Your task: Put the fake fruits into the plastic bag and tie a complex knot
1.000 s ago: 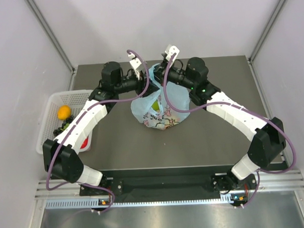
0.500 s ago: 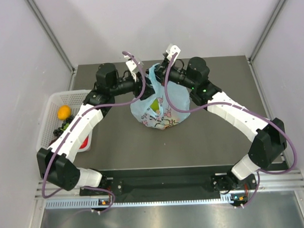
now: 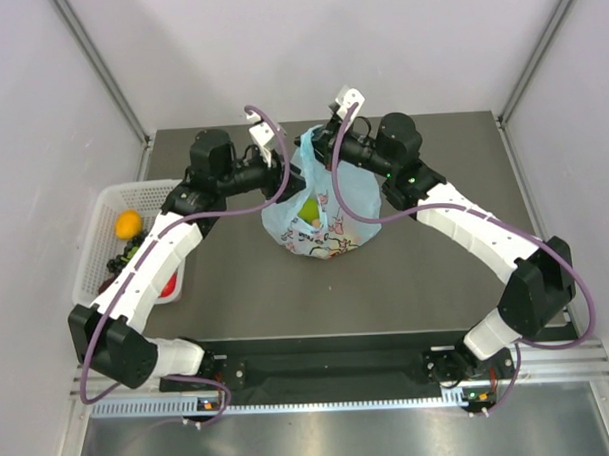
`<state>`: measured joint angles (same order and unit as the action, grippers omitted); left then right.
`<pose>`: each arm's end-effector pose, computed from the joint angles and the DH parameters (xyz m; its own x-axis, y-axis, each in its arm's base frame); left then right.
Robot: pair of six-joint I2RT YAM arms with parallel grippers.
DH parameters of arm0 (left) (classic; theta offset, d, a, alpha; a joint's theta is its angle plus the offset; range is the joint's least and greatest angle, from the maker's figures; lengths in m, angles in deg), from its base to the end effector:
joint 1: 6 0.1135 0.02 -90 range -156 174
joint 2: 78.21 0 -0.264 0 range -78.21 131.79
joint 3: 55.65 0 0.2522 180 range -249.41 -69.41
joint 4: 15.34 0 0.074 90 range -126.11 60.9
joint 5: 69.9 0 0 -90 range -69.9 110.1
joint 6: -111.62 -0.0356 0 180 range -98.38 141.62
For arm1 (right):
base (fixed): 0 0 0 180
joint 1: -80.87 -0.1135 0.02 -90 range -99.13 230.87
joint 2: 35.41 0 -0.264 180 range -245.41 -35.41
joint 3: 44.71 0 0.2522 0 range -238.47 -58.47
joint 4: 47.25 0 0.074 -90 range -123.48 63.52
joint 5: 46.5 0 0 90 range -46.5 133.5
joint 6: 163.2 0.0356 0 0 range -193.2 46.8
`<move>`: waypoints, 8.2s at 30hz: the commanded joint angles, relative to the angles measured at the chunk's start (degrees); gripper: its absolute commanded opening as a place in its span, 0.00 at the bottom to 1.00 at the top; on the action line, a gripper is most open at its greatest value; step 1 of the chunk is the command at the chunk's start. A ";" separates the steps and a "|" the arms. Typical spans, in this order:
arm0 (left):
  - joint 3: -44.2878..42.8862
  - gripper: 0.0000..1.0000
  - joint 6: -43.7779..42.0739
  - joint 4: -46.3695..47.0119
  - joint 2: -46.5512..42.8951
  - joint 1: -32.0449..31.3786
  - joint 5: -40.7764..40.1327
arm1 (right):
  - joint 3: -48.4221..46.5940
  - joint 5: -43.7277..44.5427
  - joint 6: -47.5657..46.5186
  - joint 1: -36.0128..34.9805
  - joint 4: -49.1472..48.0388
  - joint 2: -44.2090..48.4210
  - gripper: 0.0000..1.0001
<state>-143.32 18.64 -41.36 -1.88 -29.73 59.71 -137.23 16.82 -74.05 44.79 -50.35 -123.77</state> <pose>0.2682 -0.1427 0.3939 -0.1862 0.1256 -0.9744 0.8855 0.4512 -0.1111 0.2888 0.2302 0.4091 0.1153 0.0676 -0.9910 -0.8846 0.4609 -0.0715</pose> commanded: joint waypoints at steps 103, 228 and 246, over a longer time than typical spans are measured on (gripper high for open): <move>-3.96 0.00 7.64 17.80 8.13 -5.98 -4.02 | 3.61 7.15 6.02 1.45 2.61 7.49 0.00; 8.35 0.00 19.16 8.56 2.67 2.29 -78.20 | 9.77 74.14 10.42 3.30 17.30 -1.64 0.00; 16.24 0.00 25.21 10.58 7.16 20.10 -77.41 | 16.71 83.27 15.96 17.69 18.36 -5.42 0.00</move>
<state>-130.84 46.22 -28.39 5.38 -23.65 4.59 -123.66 76.75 -54.61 48.92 -39.70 -128.14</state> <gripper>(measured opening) 0.013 0.007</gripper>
